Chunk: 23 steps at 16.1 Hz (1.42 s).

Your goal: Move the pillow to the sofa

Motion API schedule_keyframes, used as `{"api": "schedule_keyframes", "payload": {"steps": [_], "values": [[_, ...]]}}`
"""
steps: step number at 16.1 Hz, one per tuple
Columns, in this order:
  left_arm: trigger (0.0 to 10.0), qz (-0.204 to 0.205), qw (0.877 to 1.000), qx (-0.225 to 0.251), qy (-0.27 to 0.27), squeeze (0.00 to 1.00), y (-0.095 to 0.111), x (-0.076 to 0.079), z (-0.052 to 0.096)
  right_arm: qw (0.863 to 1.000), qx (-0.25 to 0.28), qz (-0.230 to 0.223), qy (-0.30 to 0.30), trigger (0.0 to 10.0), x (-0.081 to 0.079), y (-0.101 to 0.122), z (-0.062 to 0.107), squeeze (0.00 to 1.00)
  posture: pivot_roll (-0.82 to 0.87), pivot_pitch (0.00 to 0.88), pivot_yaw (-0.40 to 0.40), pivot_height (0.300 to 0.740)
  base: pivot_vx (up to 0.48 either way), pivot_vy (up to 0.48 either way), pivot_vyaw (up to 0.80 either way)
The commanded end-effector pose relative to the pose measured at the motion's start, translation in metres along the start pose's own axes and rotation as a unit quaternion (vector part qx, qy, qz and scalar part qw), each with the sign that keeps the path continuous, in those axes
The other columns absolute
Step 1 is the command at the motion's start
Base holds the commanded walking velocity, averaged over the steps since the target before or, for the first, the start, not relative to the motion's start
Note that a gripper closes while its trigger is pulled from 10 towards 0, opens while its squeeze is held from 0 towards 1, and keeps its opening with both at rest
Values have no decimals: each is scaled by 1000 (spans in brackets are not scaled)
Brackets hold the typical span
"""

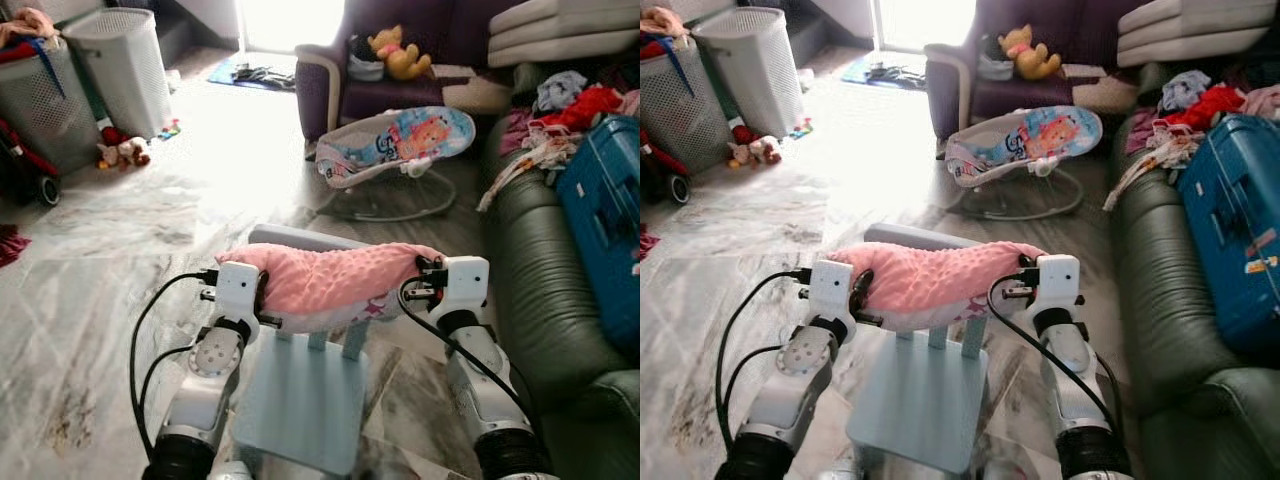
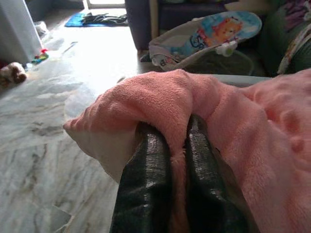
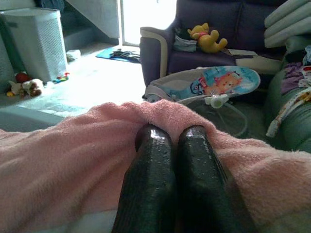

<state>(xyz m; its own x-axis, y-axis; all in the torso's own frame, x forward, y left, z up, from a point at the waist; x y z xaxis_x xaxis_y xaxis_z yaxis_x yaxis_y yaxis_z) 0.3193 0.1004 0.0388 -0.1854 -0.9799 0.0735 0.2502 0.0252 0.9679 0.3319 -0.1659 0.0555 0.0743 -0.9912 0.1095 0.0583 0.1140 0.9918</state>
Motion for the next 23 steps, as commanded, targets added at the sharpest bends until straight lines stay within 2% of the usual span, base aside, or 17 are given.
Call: {"api": "schedule_keyframes", "payload": {"steps": [1,6,9,23], "values": [[10000,4,1000,8,-13,0,6,4,0,1000,4,-2,-3,10000,1,4,-4,0,-19,0,-7,740,0,0,0],[10000,12,1000,4,-22,0,4,7,3,1000,-11,-2,-11,10000,6,-2,-2,0,-22,0,-6,740,0,0,0],[10000,16,999,9,-36,0,6,12,3,1000,-12,-1,-12,10000,6,-2,-2,0,-25,0,-7,740,-257,284,0],[10000,14,999,5,-39,0,8,13,-1,1000,-16,5,-13,10000,5,-3,-7,0,-26,0,-4,740,-301,291,0]]}}
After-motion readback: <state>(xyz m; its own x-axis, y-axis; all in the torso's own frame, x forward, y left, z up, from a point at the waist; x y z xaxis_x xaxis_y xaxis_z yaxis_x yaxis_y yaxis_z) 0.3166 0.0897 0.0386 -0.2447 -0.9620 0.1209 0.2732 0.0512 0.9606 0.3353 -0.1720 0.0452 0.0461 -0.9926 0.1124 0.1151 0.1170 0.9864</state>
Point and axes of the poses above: a point about 5 cm out from each wrist's last joint towards the gripper, its own z axis pointing back from the gripper into the wrist, its own y axis along the axis of the wrist's last joint, x = y × z, the point moved 5 cm from there along -z, pointing out of the wrist towards the gripper, and after that the axes turned 5 degrees about z, right-handed, at the moved point
